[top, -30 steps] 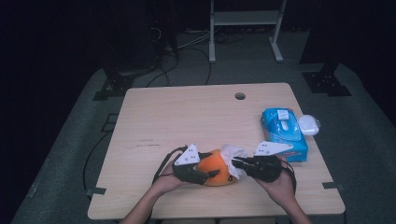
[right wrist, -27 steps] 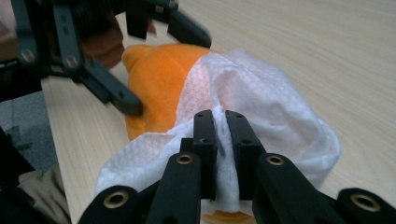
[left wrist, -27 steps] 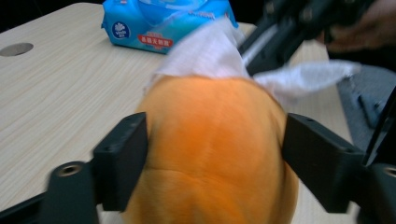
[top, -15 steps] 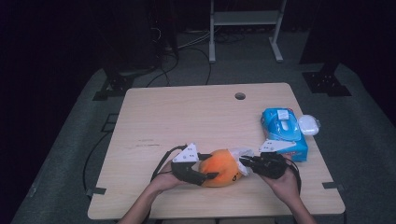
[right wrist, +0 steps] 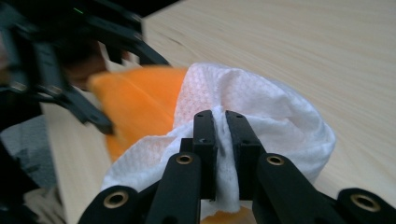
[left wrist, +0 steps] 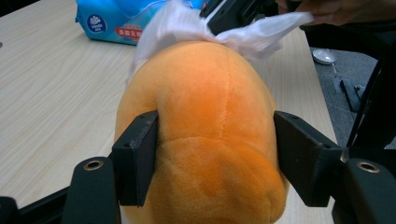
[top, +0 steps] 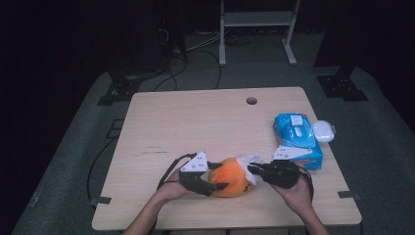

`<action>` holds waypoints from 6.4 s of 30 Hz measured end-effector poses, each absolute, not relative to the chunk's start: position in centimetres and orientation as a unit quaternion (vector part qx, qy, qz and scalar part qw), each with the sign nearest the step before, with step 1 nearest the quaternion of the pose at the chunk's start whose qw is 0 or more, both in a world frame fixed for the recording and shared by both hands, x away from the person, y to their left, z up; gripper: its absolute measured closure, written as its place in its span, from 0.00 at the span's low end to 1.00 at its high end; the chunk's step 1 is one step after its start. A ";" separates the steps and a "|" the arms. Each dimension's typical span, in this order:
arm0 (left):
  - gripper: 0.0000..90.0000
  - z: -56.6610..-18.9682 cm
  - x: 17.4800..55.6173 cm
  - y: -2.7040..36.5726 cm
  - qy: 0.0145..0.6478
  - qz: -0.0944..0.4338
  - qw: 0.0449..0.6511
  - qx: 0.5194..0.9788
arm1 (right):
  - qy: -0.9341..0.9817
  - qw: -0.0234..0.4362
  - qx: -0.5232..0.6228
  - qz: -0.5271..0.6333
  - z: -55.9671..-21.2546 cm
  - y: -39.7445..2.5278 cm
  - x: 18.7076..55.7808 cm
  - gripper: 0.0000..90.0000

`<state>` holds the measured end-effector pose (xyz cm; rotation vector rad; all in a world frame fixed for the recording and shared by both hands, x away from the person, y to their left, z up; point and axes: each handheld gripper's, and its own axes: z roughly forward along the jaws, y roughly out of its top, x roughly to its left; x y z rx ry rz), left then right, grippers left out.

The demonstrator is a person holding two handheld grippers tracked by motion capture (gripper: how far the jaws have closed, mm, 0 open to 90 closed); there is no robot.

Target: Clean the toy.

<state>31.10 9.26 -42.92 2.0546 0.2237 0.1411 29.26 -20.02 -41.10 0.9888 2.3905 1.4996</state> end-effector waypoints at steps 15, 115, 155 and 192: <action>0.39 -42.6 30.5 8.4 0.081 0.077 0.501 0.858 | 0.813 0.104 0.296 0.491 -39.9 -18.1 28.3 0.92; 0.32 -42.6 31.6 8.4 0.127 0.076 0.478 0.866 | 0.826 0.088 0.308 0.463 -41.2 -17.8 28.9 0.91; 0.34 -42.2 30.8 8.0 0.114 0.071 0.489 0.862 | 0.828 0.103 0.295 0.466 -40.5 -17.2 28.1 0.91; 0.43 -42.0 32.1 8.2 0.160 0.055 0.487 0.857 | 0.824 0.079 0.314 0.466 -41.4 -19.0 28.8 0.91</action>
